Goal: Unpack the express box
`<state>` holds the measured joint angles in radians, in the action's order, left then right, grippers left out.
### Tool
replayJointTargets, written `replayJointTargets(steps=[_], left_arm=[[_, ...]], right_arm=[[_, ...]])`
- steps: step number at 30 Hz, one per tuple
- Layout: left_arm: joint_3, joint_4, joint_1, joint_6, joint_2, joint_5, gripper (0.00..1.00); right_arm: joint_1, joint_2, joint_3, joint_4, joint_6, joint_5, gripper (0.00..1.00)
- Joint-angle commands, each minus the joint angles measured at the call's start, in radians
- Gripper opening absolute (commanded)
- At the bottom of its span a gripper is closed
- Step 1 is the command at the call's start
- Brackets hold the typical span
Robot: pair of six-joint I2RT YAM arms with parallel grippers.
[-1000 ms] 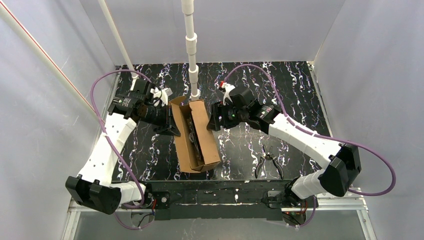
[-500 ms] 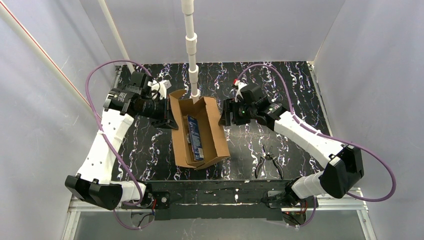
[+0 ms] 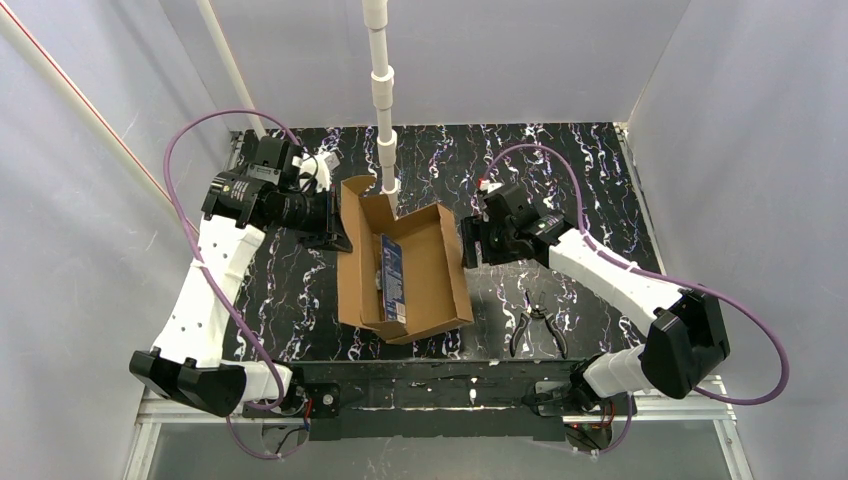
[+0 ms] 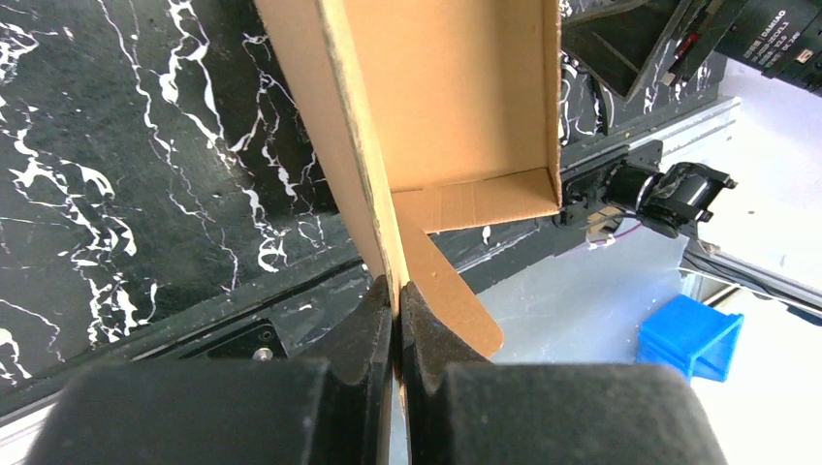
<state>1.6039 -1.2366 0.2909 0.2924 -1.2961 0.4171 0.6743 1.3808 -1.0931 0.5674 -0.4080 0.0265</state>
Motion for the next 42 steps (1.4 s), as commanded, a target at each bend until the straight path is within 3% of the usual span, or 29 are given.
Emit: replayJointTargets(steps=[1,6,9,12,14,18,28,32,35,42], left_arm=[[0.039,-0.017,0.002,-0.058,0.015,-0.063,0.00],[0.043,-0.017,0.001,-0.075,0.010,-0.086,0.00],[0.042,-0.016,0.002,-0.070,0.000,-0.071,0.00],[0.042,-0.009,0.002,-0.060,-0.008,-0.048,0.00],[0.047,-0.007,0.002,-0.053,-0.012,-0.040,0.00],[0.065,-0.008,0.002,-0.032,-0.001,-0.054,0.00],[0.038,0.003,0.002,-0.016,0.018,-0.037,0.00],[0.042,0.007,0.001,-0.004,0.014,-0.047,0.00],[0.044,0.010,0.001,0.018,0.017,-0.070,0.00],[0.008,0.041,0.001,0.066,0.023,-0.043,0.00]], right_arm=[[-0.001,-0.017,0.011,0.107,0.050,0.198,0.84],[0.002,0.029,-0.144,0.294,0.047,0.469,0.87],[0.036,0.047,-0.328,0.334,0.050,0.514,0.88],[0.118,0.055,-0.400,0.229,0.011,0.327,0.89],[0.158,0.064,-0.375,0.053,-0.033,0.092,0.89],[0.187,0.107,-0.289,-0.151,-0.110,-0.129,0.86],[0.186,0.217,-0.199,-0.198,-0.185,-0.074,0.86],[0.188,0.251,-0.185,-0.188,-0.220,-0.084,0.67],[0.190,0.260,-0.179,-0.175,-0.227,-0.087,0.59],[0.219,0.300,-0.194,-0.137,-0.193,-0.075,0.59]])
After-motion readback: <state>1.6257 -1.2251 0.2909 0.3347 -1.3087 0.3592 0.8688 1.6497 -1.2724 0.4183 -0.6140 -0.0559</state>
